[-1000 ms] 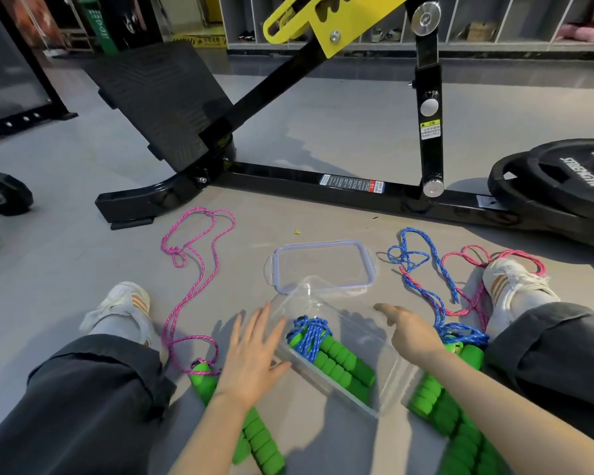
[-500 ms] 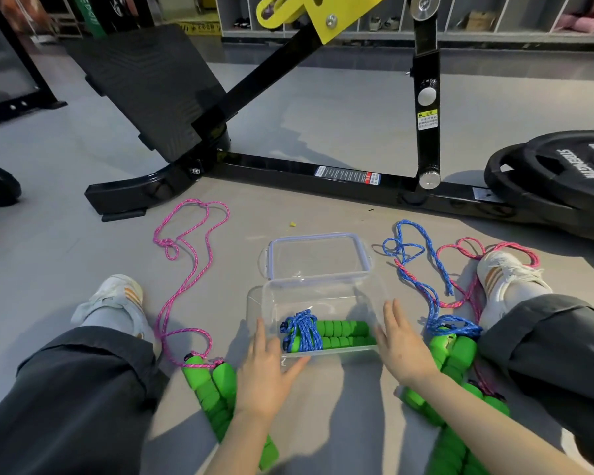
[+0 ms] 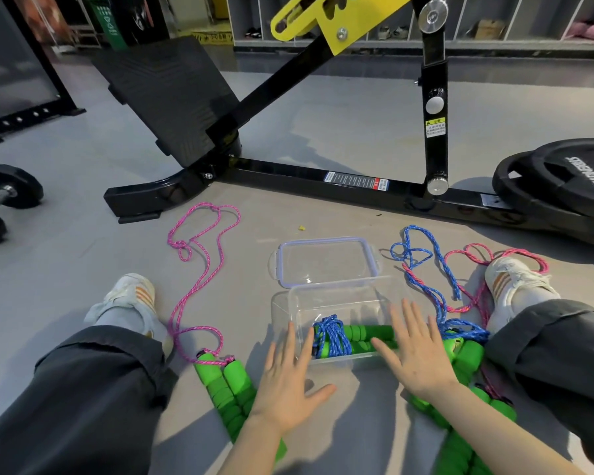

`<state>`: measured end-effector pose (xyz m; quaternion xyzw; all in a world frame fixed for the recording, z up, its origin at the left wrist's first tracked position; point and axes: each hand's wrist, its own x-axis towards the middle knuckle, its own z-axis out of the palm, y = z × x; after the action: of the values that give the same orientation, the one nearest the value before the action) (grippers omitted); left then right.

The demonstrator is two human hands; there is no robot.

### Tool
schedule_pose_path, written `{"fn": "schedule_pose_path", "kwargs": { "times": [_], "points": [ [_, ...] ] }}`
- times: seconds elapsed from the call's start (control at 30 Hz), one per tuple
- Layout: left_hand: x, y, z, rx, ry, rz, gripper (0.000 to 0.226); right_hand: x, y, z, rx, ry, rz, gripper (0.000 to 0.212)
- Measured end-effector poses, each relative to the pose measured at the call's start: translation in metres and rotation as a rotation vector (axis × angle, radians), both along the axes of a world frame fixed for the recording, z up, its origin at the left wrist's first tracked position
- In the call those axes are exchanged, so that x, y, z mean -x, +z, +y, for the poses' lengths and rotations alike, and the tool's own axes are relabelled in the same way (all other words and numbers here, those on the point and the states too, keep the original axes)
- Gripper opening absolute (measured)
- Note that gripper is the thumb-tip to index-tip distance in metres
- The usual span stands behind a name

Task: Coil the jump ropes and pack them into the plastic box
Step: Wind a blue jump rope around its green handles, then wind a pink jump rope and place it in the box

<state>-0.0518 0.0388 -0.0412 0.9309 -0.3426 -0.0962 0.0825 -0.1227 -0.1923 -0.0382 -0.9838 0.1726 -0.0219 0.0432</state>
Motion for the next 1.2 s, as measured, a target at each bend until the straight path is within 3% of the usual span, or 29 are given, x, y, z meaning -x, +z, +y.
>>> {"fn": "schedule_pose_path", "kwargs": {
  "times": [0.1, 0.17, 0.3, 0.47, 0.57, 0.67, 0.87, 0.93, 1.0, 1.03, 1.1, 1.13, 1.2],
  "points": [
    [0.001, -0.006, 0.005, -0.001, 0.059, -0.069, 0.096, 0.001, -0.002, 0.018, 0.015, 0.177, 0.001, 0.069],
    [0.005, -0.008, 0.014, 0.006, 0.139, -0.003, 0.090, 0.001, -0.006, 0.033, 0.036, 0.283, -0.042, 0.063],
    [0.010, -0.011, 0.031, 0.106, 0.315, -0.124, 0.071, 0.000, -0.015, 0.056, 0.119, 0.459, -0.094, 0.060],
    [0.019, -0.012, 0.044, -0.026, 0.625, 0.112, 0.096, -0.001, -0.027, 0.066, 0.145, 0.451, -0.110, 0.063],
    [0.026, -0.012, 0.044, -0.110, 0.686, 0.169, 0.099, -0.006, -0.027, 0.067, 0.156, 0.429, -0.102, 0.064],
    [0.028, -0.013, 0.049, -0.097, 0.579, 0.061, 0.098, -0.015, -0.024, 0.065, 0.161, 0.397, -0.064, 0.065],
    [0.029, -0.017, 0.065, -0.073, 0.126, 0.150, 0.092, -0.029, -0.025, 0.067, 0.153, 0.346, -0.096, 0.064],
    [0.030, -0.016, 0.072, -0.072, 0.141, 0.137, 0.102, -0.029, -0.024, 0.072, 0.200, 0.458, -0.128, 0.068],
    [0.032, -0.016, 0.080, -0.060, 0.251, 0.119, 0.096, -0.033, -0.021, 0.083, 0.237, 0.621, -0.118, 0.085],
    [0.033, -0.016, 0.082, -0.043, 0.295, 0.116, 0.081, -0.035, -0.018, 0.089, 0.279, 0.690, -0.101, 0.082],
    [0.034, -0.009, 0.083, -0.017, 0.322, 0.145, 0.048, -0.038, -0.019, 0.105, 0.400, 0.830, -0.101, 0.051],
    [0.033, -0.008, 0.084, 0.004, 0.311, 0.153, 0.043, -0.040, -0.018, 0.114, 0.436, 0.881, -0.076, 0.035],
    [0.031, -0.006, 0.089, 0.030, 0.280, 0.154, 0.041, -0.047, -0.017, 0.129, 0.458, 0.910, 0.000, 0.032]
  ]
}}
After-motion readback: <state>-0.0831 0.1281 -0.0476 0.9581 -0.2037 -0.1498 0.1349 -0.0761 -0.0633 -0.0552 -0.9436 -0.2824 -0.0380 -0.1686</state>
